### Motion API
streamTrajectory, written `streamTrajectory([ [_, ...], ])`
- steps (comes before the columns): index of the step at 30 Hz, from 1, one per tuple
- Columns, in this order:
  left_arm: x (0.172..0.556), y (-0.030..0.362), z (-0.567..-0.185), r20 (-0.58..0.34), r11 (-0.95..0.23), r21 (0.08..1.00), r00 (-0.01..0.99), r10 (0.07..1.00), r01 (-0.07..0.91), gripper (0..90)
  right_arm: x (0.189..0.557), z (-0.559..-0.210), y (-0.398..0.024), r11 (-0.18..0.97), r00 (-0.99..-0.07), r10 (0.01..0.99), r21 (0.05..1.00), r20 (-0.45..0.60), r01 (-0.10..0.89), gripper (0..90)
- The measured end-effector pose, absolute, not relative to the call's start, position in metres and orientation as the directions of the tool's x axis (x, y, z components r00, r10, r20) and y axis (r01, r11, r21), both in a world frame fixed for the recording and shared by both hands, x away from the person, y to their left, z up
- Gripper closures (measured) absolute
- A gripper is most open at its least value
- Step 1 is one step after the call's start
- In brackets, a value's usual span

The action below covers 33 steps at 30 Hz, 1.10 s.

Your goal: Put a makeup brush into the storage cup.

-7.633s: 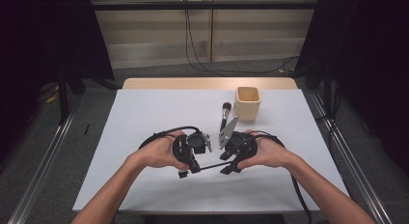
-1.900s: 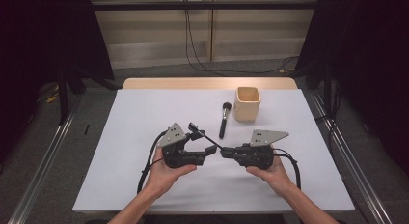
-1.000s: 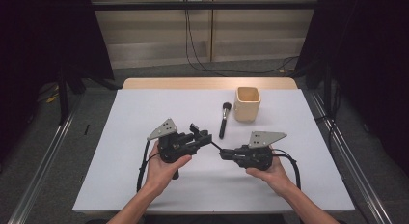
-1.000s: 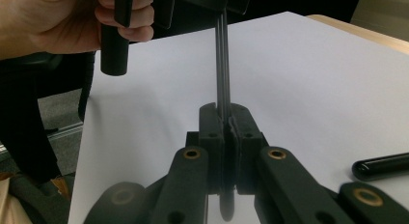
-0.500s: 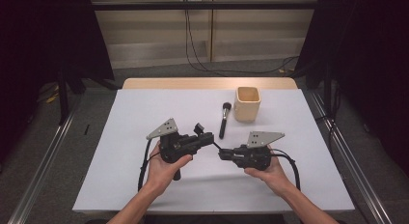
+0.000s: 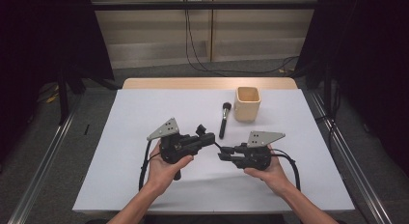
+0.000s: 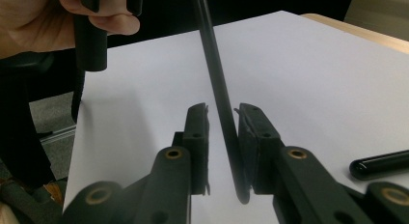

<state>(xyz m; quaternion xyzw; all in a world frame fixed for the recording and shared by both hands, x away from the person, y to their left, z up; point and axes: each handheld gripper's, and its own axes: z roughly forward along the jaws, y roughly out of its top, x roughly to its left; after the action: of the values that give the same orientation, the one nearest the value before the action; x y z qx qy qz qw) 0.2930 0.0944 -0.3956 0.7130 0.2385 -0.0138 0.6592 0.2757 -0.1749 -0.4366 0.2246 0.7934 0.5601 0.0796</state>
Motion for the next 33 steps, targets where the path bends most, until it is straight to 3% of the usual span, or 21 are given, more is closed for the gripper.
streamTrajectory([
  [22,0.294,0.107,-0.383,-0.288,-0.079,0.939,0.889,0.356,0.336,85.6,0.275,-0.432,-0.182,0.244,-0.860,0.477,0.913,0.180,0.327,12.4],
  [28,0.294,0.110,-0.378,-0.290,-0.096,0.934,0.886,0.361,0.345,85.5,0.273,-0.431,-0.182,0.242,-0.863,0.477,0.919,0.166,0.311,0.5],
  [33,0.296,0.118,-0.375,-0.294,-0.123,0.926,0.885,0.360,0.358,85.6,0.273,-0.432,-0.185,0.241,-0.849,0.504,0.918,0.158,0.315,0.1],
])
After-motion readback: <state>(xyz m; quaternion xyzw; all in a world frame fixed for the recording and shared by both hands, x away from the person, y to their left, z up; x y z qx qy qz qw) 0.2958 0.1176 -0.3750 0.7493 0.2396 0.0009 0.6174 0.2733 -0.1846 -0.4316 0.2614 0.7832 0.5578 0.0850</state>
